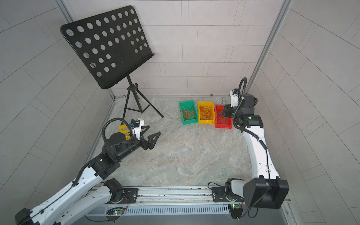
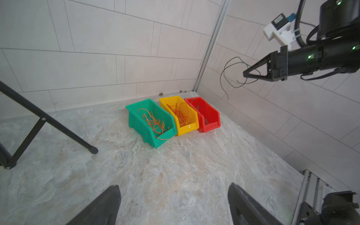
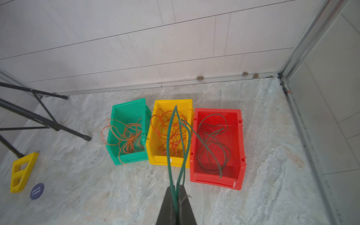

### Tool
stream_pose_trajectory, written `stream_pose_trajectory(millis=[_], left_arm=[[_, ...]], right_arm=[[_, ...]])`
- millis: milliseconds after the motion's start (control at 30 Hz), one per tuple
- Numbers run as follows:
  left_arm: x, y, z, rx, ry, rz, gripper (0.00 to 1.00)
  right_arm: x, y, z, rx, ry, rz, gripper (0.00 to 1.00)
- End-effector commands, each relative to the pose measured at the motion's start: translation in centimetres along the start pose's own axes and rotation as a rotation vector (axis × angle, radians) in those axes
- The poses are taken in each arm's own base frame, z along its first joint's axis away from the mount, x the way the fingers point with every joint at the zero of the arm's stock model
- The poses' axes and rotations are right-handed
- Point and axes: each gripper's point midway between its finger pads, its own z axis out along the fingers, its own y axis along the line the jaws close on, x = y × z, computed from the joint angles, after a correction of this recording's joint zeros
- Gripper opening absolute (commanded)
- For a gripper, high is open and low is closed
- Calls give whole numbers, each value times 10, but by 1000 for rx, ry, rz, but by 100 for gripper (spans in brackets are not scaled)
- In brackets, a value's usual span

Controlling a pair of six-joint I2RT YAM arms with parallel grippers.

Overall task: Untangle and sort cables by color
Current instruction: Place the cable in the bin.

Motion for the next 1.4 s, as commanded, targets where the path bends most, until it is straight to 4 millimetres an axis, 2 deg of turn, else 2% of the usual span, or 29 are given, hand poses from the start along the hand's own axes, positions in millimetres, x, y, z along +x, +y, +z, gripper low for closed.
stream_pose_trajectory(millis=[0,100,300,400,600,800,933,1067,1267,1367], left_arm=[[15,12,0,-55,27,30,93],[21,16,3,-75,36,35,95],[27,19,6,-86,48,51,97],[29,21,7,-94,57,57,97],[31,23,9,-106,65,66,97],[29,24,10,-109,65,69,97],[29,24,10,-109,62,71,97],[26,23,10,-109,57,70,97],[25,24,10,-116,53,57,97],[24,31,9,-159,43,37,100]], right_arm=[[8,-22,28,53,71,-8,0],[8,-35,53,82,110,-4,0],[15,-72,96,225,194,-23,0],[28,-80,122,233,271,-21,0],[68,-95,166,246,418,0,0],[97,-103,191,270,512,-9,2],[102,-102,191,259,533,-3,23],[88,-95,177,246,485,-2,40],[60,-81,140,237,405,-10,54],[46,-71,114,225,351,-9,59]])
